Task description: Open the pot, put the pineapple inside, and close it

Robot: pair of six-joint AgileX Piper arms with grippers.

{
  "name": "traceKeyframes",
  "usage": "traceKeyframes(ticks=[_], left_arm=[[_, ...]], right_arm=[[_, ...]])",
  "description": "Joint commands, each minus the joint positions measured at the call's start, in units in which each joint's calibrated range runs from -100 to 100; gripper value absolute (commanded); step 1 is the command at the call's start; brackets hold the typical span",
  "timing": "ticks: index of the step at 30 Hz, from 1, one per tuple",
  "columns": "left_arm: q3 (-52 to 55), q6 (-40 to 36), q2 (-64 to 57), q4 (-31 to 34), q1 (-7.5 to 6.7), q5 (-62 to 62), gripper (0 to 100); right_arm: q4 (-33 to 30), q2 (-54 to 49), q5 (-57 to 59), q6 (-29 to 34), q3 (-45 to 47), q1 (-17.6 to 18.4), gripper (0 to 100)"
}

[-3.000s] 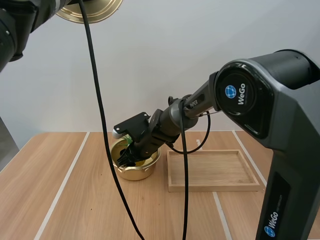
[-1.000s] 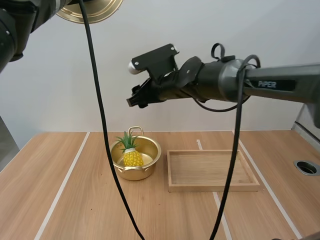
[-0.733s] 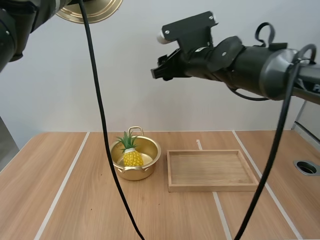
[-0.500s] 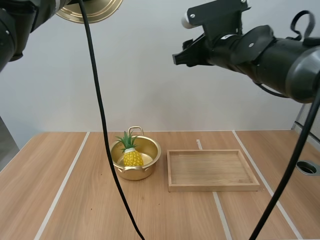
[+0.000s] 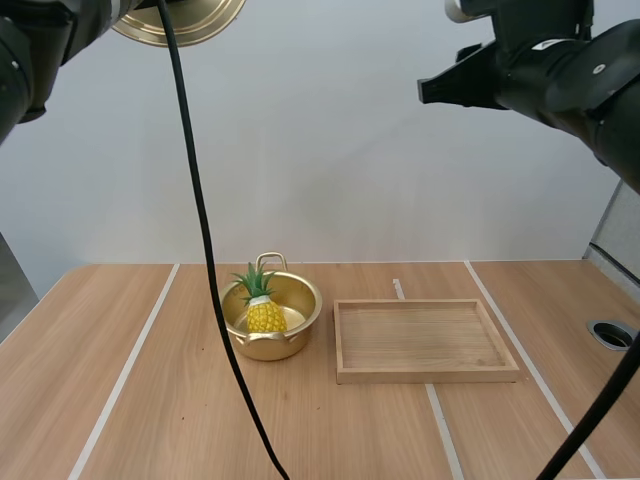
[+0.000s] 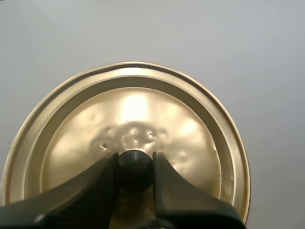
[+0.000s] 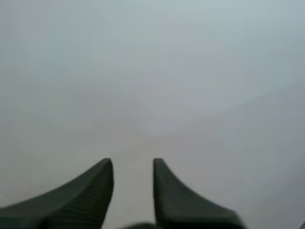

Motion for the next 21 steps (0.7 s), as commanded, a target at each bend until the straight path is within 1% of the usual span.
traceKeyframes(ticks=[1,5,7,9,10,13,15,21], left_arm=[[-0.6,-0.3,-0.4,-0.5,-0.11,-0.5,0],[-0.6,-0.3,-0.4,-0.5,-0.11,-0.5,0],[-0.6,-0.3,-0.4,-0.5,-0.11,-0.5,0],[-0.6,-0.3,-0.4,-0.5,-0.11,-0.5,0],[-0.6,-0.3,-0.4,-0.5,-0.11,-0.5,0],[-0.6,-0.3,-0.4,-0.5,-0.11,-0.5,0],[-0.6,-0.3,-0.4,-0.5,-0.11,-0.5,0],[-0.6,-0.3,-0.4,-0.5,-0.11,-0.5,0]], right_arm=[[0.0,-1.9,5.4,4.2,-0.3,-1.1,0],[0.0,-2.3,11.9,10.2,-0.3,-1.1,0],[-1.1,-2.3,15.6,10.3,-0.3,-1.1,0],[-4.3,-2.6,19.0,10.4,-0.3,-1.1,0],[-7.0,-2.9,20.4,10.5,-0.3,-1.1,0],[-14.3,-4.8,20.6,15.1,0.1,-1.1,0],[-17.3,-6.3,20.6,18.2,0.1,-1.1,0],[-17.5,-10.6,20.2,19.3,0.1,-1.1,0]])
